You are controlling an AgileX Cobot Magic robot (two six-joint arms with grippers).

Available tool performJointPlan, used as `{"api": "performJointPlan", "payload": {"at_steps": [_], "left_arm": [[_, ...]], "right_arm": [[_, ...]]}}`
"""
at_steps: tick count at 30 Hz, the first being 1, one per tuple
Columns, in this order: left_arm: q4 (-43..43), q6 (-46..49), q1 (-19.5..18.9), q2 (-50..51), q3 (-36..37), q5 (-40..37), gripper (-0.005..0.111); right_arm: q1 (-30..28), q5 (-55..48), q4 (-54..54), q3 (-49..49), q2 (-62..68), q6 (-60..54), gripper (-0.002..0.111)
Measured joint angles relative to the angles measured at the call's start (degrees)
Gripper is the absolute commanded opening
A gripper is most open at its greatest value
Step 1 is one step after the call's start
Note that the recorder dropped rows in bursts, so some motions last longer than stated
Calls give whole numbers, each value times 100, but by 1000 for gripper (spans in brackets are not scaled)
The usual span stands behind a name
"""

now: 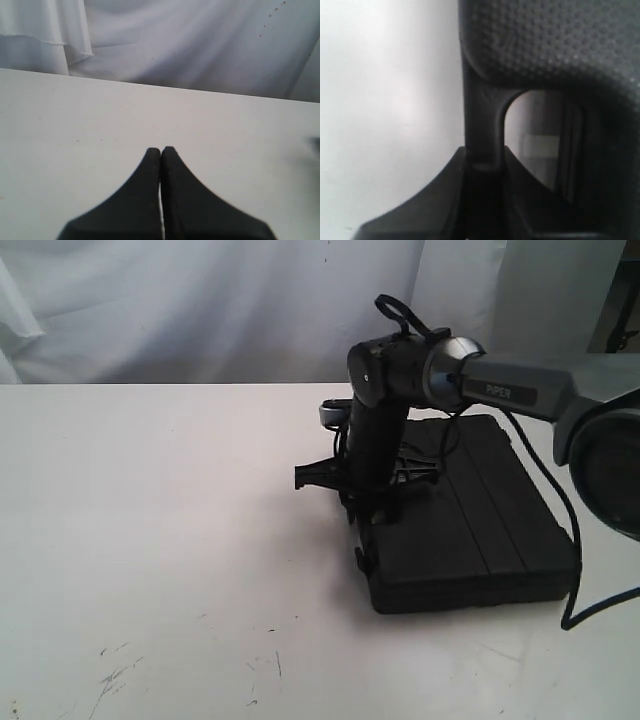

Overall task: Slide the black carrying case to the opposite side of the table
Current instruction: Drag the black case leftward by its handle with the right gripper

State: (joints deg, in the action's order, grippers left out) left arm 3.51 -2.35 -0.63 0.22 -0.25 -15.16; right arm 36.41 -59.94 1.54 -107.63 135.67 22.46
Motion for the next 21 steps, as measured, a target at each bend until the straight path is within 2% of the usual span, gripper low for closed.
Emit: {"api": "performJointPlan", "payload": {"at_steps": [5,12,21], "left_arm": [[0,0,0,0,0,0,0],[0,0,0,0,0,0,0],[0,0,0,0,0,0,0]], "right_arm": [[114,313,876,-338,11,0,0],[152,562,1334,-338,11,27,0],[520,1037,1487,-338,11,320,0]]}}
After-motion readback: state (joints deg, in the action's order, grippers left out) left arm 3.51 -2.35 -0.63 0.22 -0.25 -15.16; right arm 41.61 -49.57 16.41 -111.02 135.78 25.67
